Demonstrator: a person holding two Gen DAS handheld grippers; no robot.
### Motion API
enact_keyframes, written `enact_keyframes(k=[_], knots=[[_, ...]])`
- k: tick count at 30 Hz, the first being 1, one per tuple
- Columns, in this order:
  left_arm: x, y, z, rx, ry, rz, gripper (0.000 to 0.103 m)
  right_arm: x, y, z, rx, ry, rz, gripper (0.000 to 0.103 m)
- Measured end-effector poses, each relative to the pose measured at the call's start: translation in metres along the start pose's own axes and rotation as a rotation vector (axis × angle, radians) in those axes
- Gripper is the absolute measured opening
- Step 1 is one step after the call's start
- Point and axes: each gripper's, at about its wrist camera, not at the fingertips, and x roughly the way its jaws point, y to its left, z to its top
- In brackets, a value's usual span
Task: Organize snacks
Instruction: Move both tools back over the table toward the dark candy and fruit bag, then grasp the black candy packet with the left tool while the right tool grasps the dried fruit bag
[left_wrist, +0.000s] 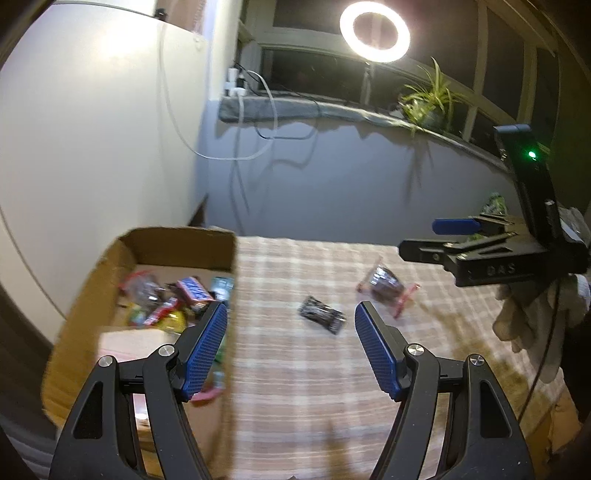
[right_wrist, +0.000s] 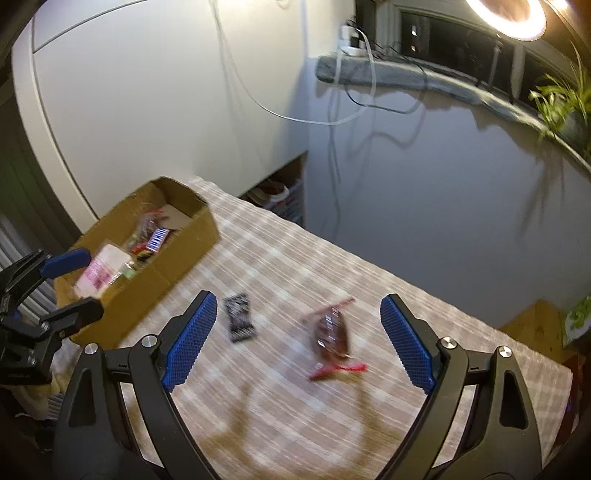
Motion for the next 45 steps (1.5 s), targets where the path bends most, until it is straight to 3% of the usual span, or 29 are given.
enact_keyframes(k=[10, 13, 18, 25, 35, 38, 40, 42, 45], knots=[[0.040, -0.026, -0.010, -0.028, 0.102, -0.051, 0.071, 0.017, -0.032, -0.024, 0.026, 0.056, 0.001, 0.092], [0.054, -0.026, -0.012, -0.055, 0.138, -0.065, 0.067, 0.024, -0.037, -0.028, 0.026, 0.072, 0.013, 0.092], [0.077, -0.024, -0.016, -0.116, 0.192, -0.083, 0.049, 0.039, -0.042, -0.033, 0.026, 0.099, 0.031, 0.092], [0.104, -0.023, -0.013, -0.167, 0.231, -0.078, 0.047, 0.053, -0.047, -0.033, 0.039, 0.103, 0.063, 0.092], [0.125, -0.028, -0.010, -0.124, 0.253, -0.029, 0.047, 0.073, -0.039, -0.030, 0.032, 0.125, 0.093, 0.086], [0.129, -0.029, -0.006, -0.104, 0.252, -0.015, 0.043, 0.076, -0.040, -0.030, 0.034, 0.134, 0.090, 0.085], [0.132, -0.031, -0.004, -0.085, 0.253, -0.007, 0.039, 0.080, -0.041, -0.030, 0.038, 0.146, 0.092, 0.076], [0.135, -0.034, -0.003, -0.051, 0.254, 0.010, 0.028, 0.083, -0.042, -0.031, 0.041, 0.157, 0.088, 0.074], [0.136, -0.042, -0.006, 0.013, 0.249, 0.030, 0.026, 0.085, -0.043, -0.034, 0.038, 0.166, 0.081, 0.074]])
